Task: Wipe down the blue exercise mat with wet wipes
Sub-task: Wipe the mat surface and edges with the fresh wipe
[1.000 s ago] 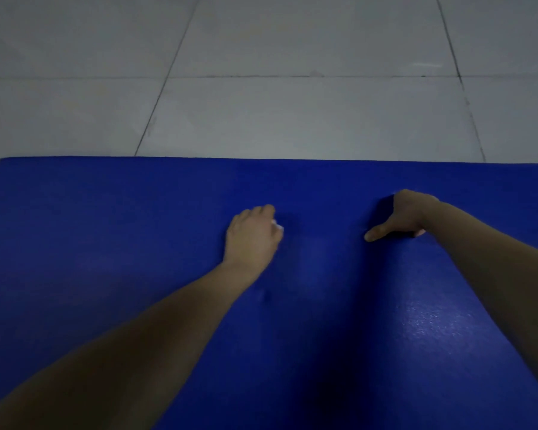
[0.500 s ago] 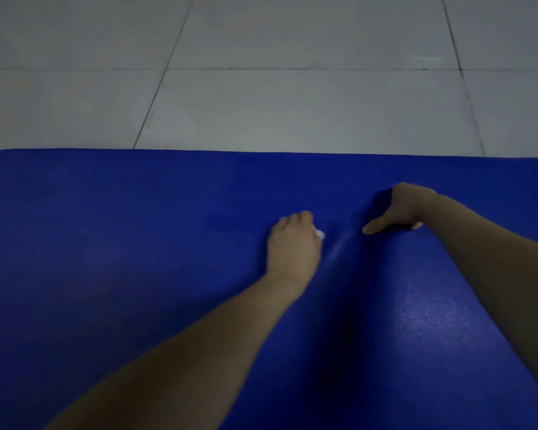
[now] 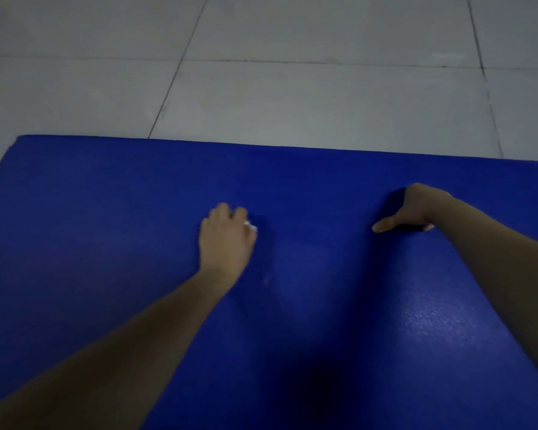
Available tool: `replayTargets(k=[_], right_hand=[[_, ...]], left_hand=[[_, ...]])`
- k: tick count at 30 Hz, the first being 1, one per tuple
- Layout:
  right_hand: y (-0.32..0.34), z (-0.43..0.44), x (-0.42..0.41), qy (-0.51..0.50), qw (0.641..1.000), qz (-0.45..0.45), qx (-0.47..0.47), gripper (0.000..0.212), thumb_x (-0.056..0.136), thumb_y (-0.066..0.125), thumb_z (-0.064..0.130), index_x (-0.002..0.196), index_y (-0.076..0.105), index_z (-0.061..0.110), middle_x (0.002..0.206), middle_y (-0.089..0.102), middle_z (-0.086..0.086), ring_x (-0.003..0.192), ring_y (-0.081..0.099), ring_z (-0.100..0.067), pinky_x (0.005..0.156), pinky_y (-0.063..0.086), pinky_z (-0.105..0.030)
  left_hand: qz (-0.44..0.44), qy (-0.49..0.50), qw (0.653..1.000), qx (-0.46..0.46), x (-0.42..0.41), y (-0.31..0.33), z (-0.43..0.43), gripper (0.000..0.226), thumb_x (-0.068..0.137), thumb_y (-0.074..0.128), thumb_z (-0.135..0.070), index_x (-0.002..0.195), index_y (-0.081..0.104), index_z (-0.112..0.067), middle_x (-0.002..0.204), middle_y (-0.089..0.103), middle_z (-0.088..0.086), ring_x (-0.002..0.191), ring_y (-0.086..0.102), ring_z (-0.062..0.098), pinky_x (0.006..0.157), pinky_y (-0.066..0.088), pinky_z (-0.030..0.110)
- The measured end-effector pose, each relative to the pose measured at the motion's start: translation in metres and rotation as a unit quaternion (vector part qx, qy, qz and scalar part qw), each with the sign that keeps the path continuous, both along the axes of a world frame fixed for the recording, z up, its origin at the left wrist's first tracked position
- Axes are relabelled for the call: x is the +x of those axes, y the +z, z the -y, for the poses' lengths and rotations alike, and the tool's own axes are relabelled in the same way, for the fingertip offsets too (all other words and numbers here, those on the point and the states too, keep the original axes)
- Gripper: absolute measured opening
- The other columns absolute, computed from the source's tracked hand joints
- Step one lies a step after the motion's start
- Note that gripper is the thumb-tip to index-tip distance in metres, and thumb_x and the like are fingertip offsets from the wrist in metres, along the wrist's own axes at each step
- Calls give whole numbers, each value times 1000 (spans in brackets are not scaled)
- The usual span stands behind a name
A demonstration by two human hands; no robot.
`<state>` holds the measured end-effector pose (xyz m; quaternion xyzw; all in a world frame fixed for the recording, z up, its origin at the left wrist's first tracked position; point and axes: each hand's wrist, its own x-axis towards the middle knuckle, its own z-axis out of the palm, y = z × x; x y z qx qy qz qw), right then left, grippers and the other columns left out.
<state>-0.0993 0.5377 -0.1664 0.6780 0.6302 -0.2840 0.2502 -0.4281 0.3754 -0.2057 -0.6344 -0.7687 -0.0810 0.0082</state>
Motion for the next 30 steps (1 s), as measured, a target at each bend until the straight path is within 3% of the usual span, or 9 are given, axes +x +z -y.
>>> replayTargets(k=[3, 5, 7, 10, 13, 16, 21, 24, 30], right_hand=[[3, 3, -2, -12, 1000, -3, 4, 86, 41, 85, 76, 80, 52, 7, 69, 62, -12, 67, 62, -27, 62, 48, -34], [2, 10, 0, -24, 999, -12, 19, 92, 37, 82, 79, 81, 49, 6, 80, 61, -11, 75, 60, -27, 62, 46, -35], [-1, 30, 6, -36, 996, -38, 76, 89, 46, 80, 80, 83, 45, 7, 90, 57, -10, 78, 56, -26, 59, 44, -35], [-4, 79, 14, -48, 988, -81, 123, 74, 65, 71, 80, 76, 50, 10, 80, 61, -11, 69, 59, -27, 56, 44, -33], [-12, 136, 8, 12, 997, -68, 20, 86, 41, 69, 93, 88, 59, 22, 90, 64, -3, 80, 61, -20, 63, 48, -32], [-21, 169, 0, 105, 993, -27, -52, 109, 22, 62, 95, 109, 54, 31, 111, 59, 1, 96, 54, -18, 80, 55, -40], [-1, 167, -13, 88, 994, 6, -61, 122, 43, 82, 79, 140, 38, 19, 138, 44, -9, 118, 54, -26, 87, 53, -39], [2, 163, -14, 102, 993, 17, -63, 125, 46, 83, 78, 143, 35, 15, 143, 43, -10, 128, 49, -28, 98, 51, -41], [7, 160, -19, 111, 992, 24, -62, 119, 43, 84, 79, 134, 43, 13, 141, 48, -8, 129, 48, -28, 102, 49, -45]], left_hand=[[22, 87, 995, -35, -39, 10, 17, 20, 99, 55, -25, 96, 59, -6, 92, 59, 13, 81, 53, 30, 67, 39, 40], [99, 132, 985, -47, -33, 15, 17, 19, 102, 53, -25, 94, 56, -8, 96, 61, 10, 82, 55, 25, 65, 40, 38], [193, 155, 967, -58, -11, 18, 12, 17, 101, 54, -22, 91, 55, -10, 100, 65, 9, 84, 60, 25, 66, 46, 37], [286, 131, 946, -73, 50, 25, 6, 14, 96, 61, -21, 88, 58, -11, 100, 70, 5, 86, 66, 25, 68, 52, 36], [321, 52, 940, -98, 133, 35, 13, 11, 93, 63, -20, 91, 59, -10, 101, 69, 10, 90, 64, 30, 67, 46, 35], [268, -61, 952, -137, 189, 31, 23, 8, 94, 60, -18, 97, 61, -11, 103, 64, 10, 93, 60, 31, 75, 47, 40], [141, -149, 977, -60, 150, 8, 23, 5, 79, 63, -14, 84, 61, -13, 83, 60, 8, 80, 56, 30, 72, 44, 40], [122, -125, 983, -46, 99, 8, 22, 5, 78, 61, -15, 82, 61, -13, 85, 58, 6, 81, 53, 29, 73, 40, 40], [28, -20, 997, -70, -26, 17, 33, 5, 85, 63, -17, 90, 65, -16, 93, 58, 6, 88, 52, 28, 79, 43, 42]])
